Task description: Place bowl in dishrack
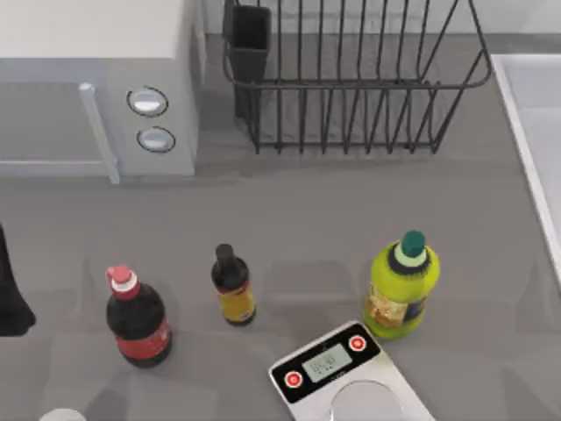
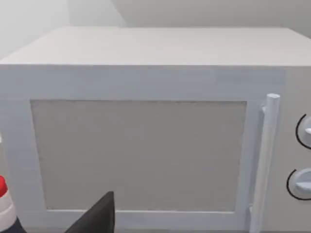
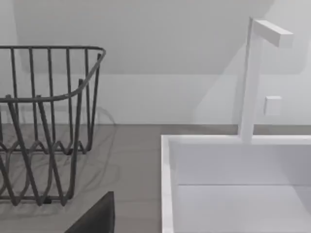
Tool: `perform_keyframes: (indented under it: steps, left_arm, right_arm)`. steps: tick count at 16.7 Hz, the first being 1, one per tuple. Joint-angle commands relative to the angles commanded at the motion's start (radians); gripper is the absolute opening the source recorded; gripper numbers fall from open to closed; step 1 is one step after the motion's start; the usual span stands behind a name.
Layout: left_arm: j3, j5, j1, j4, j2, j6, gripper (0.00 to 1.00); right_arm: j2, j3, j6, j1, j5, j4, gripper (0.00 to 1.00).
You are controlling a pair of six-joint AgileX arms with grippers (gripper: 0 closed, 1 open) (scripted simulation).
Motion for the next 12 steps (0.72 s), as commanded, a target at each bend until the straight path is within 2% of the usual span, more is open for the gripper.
perform_keyframes:
  steps: [6,12]
  left_arm:
    - [0.000,0.000,0.000,0.000,0.000,0.000,1.00]
    - [0.000,0.000,0.000,0.000,0.000,0.000,1.00]
  right_arm:
    - [0.107,0.104,-0.054,-0.056,-0.005,-0.089,1.00]
    - [0.573,0.468,-0.240,-0.245,-0.029,-0.406,1.00]
